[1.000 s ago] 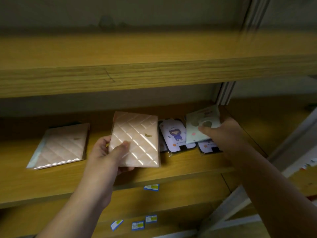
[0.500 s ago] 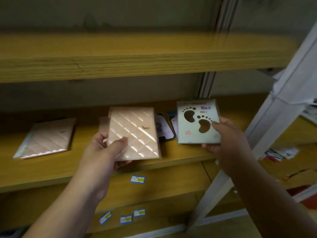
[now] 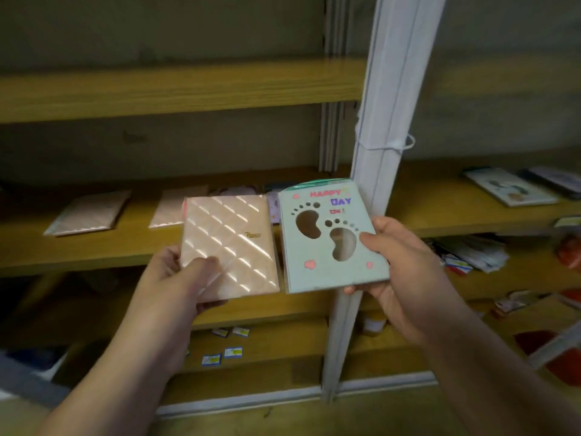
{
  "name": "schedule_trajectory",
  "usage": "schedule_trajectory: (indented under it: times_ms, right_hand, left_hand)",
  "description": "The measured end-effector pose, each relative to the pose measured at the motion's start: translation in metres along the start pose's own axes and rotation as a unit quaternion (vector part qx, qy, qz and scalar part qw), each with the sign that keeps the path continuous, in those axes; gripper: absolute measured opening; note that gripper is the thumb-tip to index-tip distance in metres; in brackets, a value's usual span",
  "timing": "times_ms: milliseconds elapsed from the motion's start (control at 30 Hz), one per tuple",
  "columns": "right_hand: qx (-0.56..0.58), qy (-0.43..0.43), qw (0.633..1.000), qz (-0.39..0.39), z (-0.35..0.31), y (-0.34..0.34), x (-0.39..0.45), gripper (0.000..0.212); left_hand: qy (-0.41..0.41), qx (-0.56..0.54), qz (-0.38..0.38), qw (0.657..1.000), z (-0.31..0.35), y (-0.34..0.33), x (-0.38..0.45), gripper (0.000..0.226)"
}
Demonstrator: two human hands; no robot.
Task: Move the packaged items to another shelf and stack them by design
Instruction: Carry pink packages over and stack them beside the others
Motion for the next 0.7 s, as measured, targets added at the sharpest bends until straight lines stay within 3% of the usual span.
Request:
schedule_trajectory:
  times_ms: [200, 400, 533, 700]
  right_hand:
    - [-0.021, 0.008, 1.000, 0.017, -0.024, 0.081, -0.049, 0.023]
    - [0.020, 0.012, 0.993, 0.112, -0.044, 0.159, -0.065, 0.029]
    - [0.044, 0.005, 0.983, 0.175, -0.052, 0.210, -0.056, 0.014]
    - [0.051, 0.066, 0.985, 0.148, -0.061, 0.269, -0.044, 0.036]
  left_hand:
    - [-0.010, -0.011, -0.025, 1.000, -0.005, -0.066, -0.065, 0.024]
    - [0.029, 0.004, -0.082, 0.996, -0.016, -0.143, -0.098, 0.029]
    - [0.054, 0.008, -0.112, 0.992, -0.026, -0.193, -0.101, 0.027]
    - [0.060, 0.012, -0.141, 0.988, -0.046, -0.261, -0.084, 0.025]
Point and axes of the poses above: each hand's wrist, its own x-axis towards the middle knuckle, its own y-axis out of the back of the hand, z = x × y, the point moved 3 cm from there along x, towards the middle knuckle, and after that the axes turned 5 degrees about -y, right-handed, at the moved point
